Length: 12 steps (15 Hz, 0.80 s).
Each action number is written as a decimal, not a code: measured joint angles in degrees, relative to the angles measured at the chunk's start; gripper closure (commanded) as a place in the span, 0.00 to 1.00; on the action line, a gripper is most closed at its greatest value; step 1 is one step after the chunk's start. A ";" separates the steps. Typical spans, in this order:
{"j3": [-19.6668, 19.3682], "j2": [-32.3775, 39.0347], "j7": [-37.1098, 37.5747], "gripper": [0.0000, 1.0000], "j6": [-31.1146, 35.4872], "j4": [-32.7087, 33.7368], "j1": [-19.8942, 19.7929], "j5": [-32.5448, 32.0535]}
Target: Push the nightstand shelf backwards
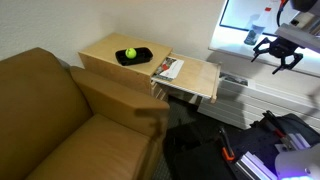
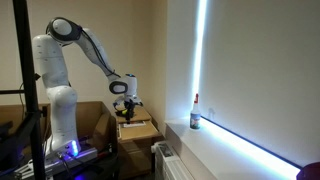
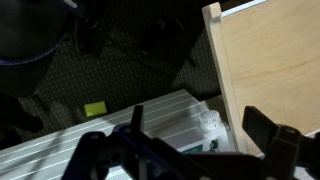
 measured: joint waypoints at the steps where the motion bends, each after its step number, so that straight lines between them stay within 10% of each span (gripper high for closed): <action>1: 0.19 0.43 0.85 0.00 0.00 0.11 -0.04 -0.88; 8: 5.40 21.78 16.64 0.00 13.74 2.52 7.65 -3.96; 12: -6.07 36.42 28.80 0.00 20.71 8.93 20.95 -8.36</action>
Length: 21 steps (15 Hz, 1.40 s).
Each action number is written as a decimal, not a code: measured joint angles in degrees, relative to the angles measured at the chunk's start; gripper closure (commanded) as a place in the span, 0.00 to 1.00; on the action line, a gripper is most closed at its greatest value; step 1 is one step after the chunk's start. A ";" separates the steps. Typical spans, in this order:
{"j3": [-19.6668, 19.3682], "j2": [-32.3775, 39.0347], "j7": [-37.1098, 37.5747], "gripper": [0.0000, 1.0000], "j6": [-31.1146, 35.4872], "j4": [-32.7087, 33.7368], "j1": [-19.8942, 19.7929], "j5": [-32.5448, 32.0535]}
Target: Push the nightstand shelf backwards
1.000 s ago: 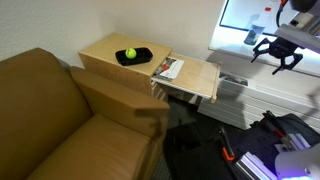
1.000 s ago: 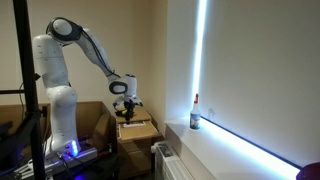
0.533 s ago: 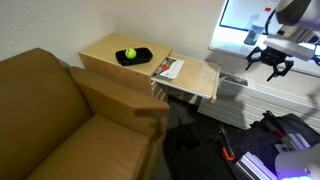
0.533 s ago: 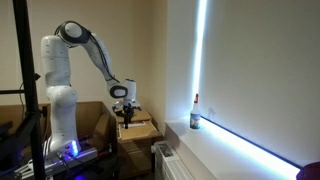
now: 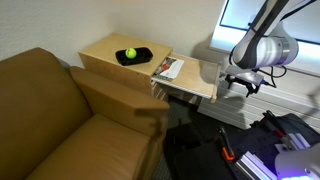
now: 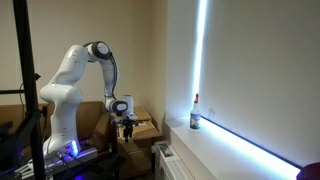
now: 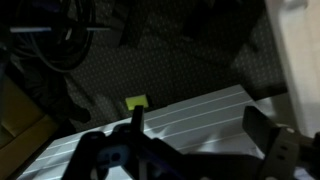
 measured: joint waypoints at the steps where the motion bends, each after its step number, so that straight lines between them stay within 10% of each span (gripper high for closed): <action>1: -3.24 3.24 1.37 0.00 0.45 1.65 2.69 0.34; 8: -4.39 8.03 2.03 0.00 0.85 4.69 3.95 3.19; 21: 18.54 13.84 -6.85 0.00 6.83 11.82 -14.57 10.75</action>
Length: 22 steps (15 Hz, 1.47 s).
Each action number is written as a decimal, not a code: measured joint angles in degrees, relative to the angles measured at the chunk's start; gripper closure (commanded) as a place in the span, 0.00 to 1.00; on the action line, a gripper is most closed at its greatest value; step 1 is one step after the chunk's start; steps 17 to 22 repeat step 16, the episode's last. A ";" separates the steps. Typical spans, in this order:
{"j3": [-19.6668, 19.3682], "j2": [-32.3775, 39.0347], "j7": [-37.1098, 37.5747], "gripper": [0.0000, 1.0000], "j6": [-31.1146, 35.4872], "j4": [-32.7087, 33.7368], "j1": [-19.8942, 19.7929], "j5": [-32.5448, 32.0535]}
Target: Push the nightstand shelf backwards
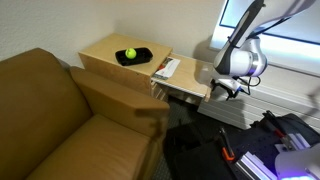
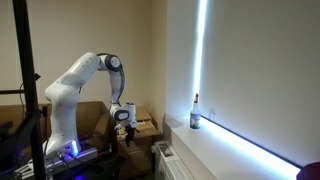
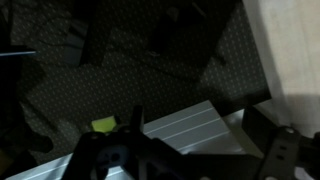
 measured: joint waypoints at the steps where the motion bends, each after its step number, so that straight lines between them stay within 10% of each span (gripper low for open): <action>1: 2.91 -0.17 -1.68 0.00 1.17 0.29 -1.77 0.00; 6: 11.20 -4.20 -4.84 0.00 2.57 1.79 3.06 0.05; 13: 6.96 -13.56 -5.58 0.00 1.71 -0.96 21.60 0.64; 22: 4.62 -12.83 -5.53 0.00 1.31 -0.54 22.20 1.28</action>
